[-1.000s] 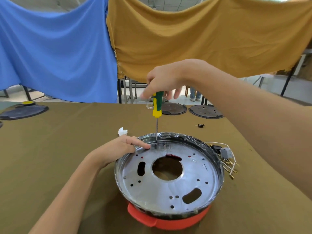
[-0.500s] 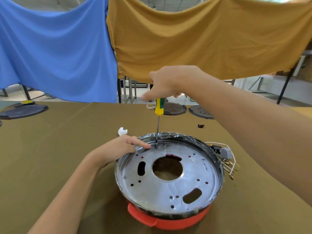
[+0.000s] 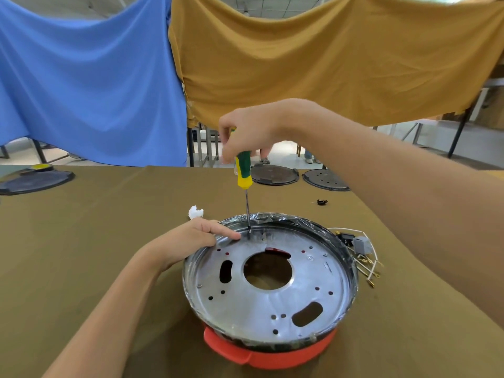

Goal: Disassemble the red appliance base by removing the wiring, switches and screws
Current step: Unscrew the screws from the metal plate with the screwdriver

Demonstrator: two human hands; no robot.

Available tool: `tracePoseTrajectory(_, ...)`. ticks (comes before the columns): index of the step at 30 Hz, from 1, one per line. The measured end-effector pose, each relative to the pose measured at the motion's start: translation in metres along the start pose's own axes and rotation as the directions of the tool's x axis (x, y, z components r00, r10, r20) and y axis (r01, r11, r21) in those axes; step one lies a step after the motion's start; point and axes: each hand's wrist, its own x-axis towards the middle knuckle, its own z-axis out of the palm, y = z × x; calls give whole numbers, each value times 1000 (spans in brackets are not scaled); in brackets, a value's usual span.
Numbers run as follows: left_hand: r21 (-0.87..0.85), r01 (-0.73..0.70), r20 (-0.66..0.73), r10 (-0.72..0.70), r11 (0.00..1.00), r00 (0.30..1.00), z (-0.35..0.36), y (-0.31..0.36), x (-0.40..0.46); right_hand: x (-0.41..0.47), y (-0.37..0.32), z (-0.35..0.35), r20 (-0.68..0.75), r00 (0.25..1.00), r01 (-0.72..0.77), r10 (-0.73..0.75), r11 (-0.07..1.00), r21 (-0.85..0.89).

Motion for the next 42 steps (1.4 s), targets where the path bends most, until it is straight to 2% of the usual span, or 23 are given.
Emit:
tracePoseTrajectory(2, -7, 1, 2, -1, 1000, 1000, 0, 0, -1, 2, -4, 3, -112, 986, -149, 121, 945, -292)
tracePoseTrajectory(4, 3, -2, 4, 2, 1000, 1000, 0, 0, 0, 5, -6, 5, -251, 963, -216, 101, 845, -489)
tracePoseTrajectory(5, 6, -4, 6, 4, 1000, 1000, 0, 1, 0, 7, -5, 5, -251, 965, -196, 74, 841, -504)
tracePoseTrajectory(7, 9, -9, 10, 9, 1000, 1000, 0, 0, 1, 7, -2, 0, -118, 993, -74, 26, 901, -427)
tracePoseTrajectory(10, 9, -13, 14, 13, 1000, 1000, 0, -2, 1, -1, 0, -8, 44, 998, 52, -49, 997, -56)
tracePoseTrajectory(12, 8, -21, 15, 21, 1000, 1000, 0, -3, 2, -1, -1, -9, 42, 997, 66, -67, 997, 35)
tracePoseTrajectory(16, 1, -18, 17, 18, 1000, 1000, -1, -5, 3, 6, -4, -5, 41, 996, -74, 79, 990, -124)
tracePoseTrajectory(18, 4, -29, 15, 29, 1000, 999, -1, -5, 3, 7, -3, -2, -106, 984, -174, 144, 914, -368)
tracePoseTrajectory(20, 16, -47, 15, 47, 999, 999, -1, -5, 5, 9, 2, -1, -218, 971, -197, 94, 831, -520)
tracePoseTrajectory(22, 14, -49, 17, 49, 999, 999, -1, -6, 6, 10, 9, -5, -111, 993, -88, 42, 886, -456)
tracePoseTrajectory(24, 5, -44, 16, 44, 999, 999, -1, -7, 6, 4, 13, -10, 4, 1000, 16, -16, 985, -171)
tracePoseTrajectory(25, 3, -40, 16, 40, 999, 999, -1, -7, 6, -1, 13, -12, 36, 998, 44, -43, 999, -26)
tracePoseTrajectory(26, 0, -35, 16, 35, 999, 999, -1, -7, 6, -3, 13, -12, 50, 996, 67, -70, 996, 63)
tracePoseTrajectory(27, -3, -30, 15, 30, 1000, 999, -1, -7, 6, -3, 12, -11, 44, 996, 73, -77, 994, 82)
tracePoseTrajectory(29, -9, -26, 9, 26, 1000, 1000, -1, -8, 5, -1, 10, -9, 33, 999, 10, -10, 1000, -7)
tracePoseTrajectory(31, 0, -34, 10, 34, 999, 999, -1, -8, 6, 0, 8, -5, -17, 994, -112, 111, 972, -209)
tracePoseTrajectory(32, 7, -40, 12, 40, 999, 999, -1, -8, 6, 0, 8, -3, -93, 985, -168, 145, 926, -339)
tracePoseTrajectory(34, 13, -42, 16, 41, 999, 999, -1, -6, 6, 3, 11, -1, -219, 969, -211, 113, 839, -501)
tracePoseTrajectory(35, 13, -40, 18, 40, 999, 999, -1, -6, 5, 4, 14, -2, -216, 973, -181, 79, 842, -508)
tracePoseTrajectory(37, 7, -32, 21, 32, 999, 999, -1, -5, 5, 3, 19, -6, -81, 996, -58, 29, 919, -389)
tracePoseTrajectory(39, -6, -22, 19, 22, 1000, 1000, -1, -5, 3, -4, 21, -10, 14, 999, 33, -32, 997, -70)
tracePoseTrajectory(41, -13, -11, 11, 11, 1000, 1000, -1, -4, 2, -8, 20, -9, 37, 995, 86, -92, 985, 148)
tracePoseTrajectory(42, -16, -6, 8, 7, 1000, 1000, -1, -4, 2, -8, 18, -8, 24, 995, 87, -92, 985, 149)
